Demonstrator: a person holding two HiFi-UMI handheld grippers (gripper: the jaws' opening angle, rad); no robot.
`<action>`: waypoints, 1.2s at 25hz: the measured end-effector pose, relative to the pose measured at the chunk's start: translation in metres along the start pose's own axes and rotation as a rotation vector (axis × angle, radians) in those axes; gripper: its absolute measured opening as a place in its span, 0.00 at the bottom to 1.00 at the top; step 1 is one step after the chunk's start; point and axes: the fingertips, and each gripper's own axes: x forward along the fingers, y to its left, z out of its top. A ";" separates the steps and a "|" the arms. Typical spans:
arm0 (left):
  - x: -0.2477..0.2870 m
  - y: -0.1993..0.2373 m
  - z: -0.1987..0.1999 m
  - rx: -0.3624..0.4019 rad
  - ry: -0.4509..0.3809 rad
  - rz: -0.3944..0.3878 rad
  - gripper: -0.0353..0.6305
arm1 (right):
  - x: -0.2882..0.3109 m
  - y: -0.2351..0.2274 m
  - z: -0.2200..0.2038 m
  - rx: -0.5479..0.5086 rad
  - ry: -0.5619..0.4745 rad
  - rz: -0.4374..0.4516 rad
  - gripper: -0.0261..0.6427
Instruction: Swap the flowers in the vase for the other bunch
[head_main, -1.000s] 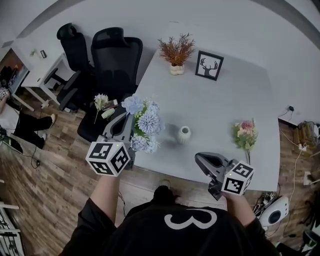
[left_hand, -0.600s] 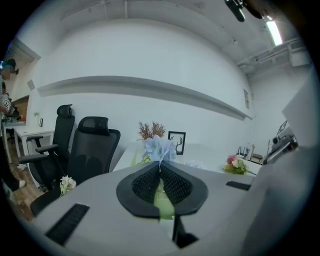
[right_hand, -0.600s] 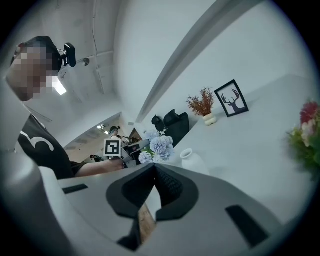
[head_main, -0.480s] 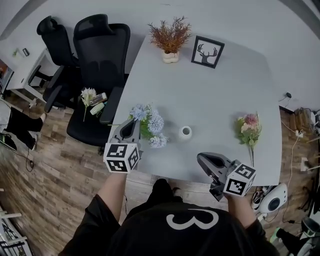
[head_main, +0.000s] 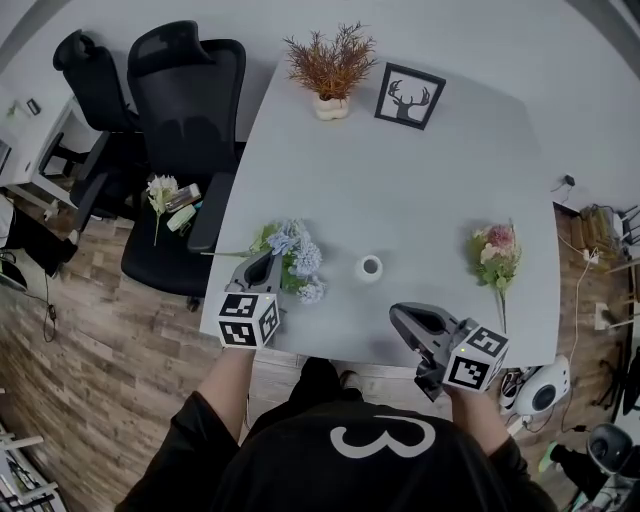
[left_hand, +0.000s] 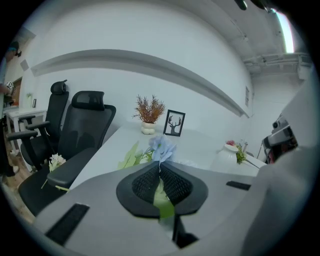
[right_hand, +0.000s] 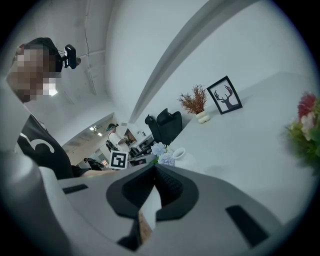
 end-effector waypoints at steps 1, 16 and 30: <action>0.001 0.000 -0.002 -0.010 0.003 -0.006 0.07 | 0.000 0.000 0.000 0.000 0.001 -0.001 0.05; -0.041 -0.027 0.025 -0.128 -0.050 -0.111 0.39 | -0.017 0.010 0.000 -0.047 -0.016 0.042 0.05; -0.160 -0.226 0.086 -0.007 -0.163 -0.551 0.07 | -0.082 0.055 0.016 -0.177 -0.104 0.105 0.05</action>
